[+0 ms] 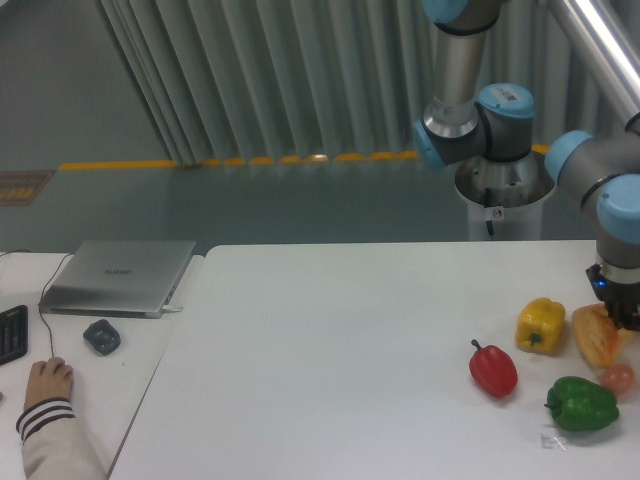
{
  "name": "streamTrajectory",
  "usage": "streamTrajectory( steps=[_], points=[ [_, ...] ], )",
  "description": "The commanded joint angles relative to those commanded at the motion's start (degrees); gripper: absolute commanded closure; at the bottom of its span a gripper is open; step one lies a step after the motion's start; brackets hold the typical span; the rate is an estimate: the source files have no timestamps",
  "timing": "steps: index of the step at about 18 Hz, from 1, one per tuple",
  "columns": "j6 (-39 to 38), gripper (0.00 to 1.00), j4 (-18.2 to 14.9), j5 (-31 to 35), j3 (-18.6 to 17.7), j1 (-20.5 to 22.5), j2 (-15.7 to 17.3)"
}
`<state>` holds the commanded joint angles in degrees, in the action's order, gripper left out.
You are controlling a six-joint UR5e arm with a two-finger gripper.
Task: Place the triangular bread in the basket
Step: 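Lift the bread slice and carry it away from the peppers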
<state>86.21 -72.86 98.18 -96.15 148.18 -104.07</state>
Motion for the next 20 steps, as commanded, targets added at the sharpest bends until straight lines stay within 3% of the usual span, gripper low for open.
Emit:
streamTrajectory(
  steps=[5,8,18,20],
  points=[
    [2.1,0.9,-4.2,-2.9,5.4,3.8,1.6],
    [4.7,0.9,-5.0,-5.9,7.7,7.6,1.7],
    [29.3,0.89,-5.1,-6.7,7.6,22.5,1.5],
    [32.6,0.78,-5.0,-6.7,7.4,23.9,1.4]
  ],
)
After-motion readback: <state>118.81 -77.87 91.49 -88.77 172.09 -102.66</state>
